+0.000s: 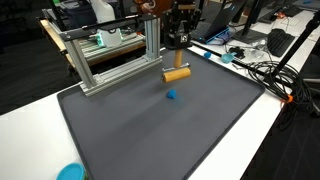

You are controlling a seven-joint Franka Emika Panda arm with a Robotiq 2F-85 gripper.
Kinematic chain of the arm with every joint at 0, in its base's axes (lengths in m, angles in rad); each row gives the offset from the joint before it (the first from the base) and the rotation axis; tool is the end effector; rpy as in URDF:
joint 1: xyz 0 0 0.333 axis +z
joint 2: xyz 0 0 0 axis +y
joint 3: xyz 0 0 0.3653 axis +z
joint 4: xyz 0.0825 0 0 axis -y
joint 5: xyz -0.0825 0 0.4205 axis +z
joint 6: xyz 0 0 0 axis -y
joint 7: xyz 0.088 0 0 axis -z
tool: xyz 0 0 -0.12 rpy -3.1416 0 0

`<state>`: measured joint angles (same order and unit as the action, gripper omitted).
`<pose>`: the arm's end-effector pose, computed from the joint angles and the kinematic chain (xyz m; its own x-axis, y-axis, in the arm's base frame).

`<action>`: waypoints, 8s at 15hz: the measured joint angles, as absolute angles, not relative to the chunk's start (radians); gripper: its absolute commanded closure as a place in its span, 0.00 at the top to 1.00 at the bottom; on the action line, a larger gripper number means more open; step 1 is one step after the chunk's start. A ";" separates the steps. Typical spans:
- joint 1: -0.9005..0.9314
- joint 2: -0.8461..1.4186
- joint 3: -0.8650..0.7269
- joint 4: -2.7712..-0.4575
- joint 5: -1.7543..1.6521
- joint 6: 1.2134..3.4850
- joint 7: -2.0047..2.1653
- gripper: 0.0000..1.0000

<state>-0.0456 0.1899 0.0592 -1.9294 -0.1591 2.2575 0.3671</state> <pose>0.6557 0.0014 0.4211 0.9534 -0.2506 0.1681 -0.2649 -0.9619 0.0684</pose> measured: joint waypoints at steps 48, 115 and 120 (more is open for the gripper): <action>0.015 0.319 -0.024 -1.985 -0.081 2.355 0.333 0.22; 0.021 0.379 -0.057 -1.884 -0.043 2.311 0.332 0.22; 0.021 0.387 -0.057 -1.876 -0.043 2.316 0.345 0.22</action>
<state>0.0215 0.3866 -0.0571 -1.8758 -0.0426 2.3160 0.3448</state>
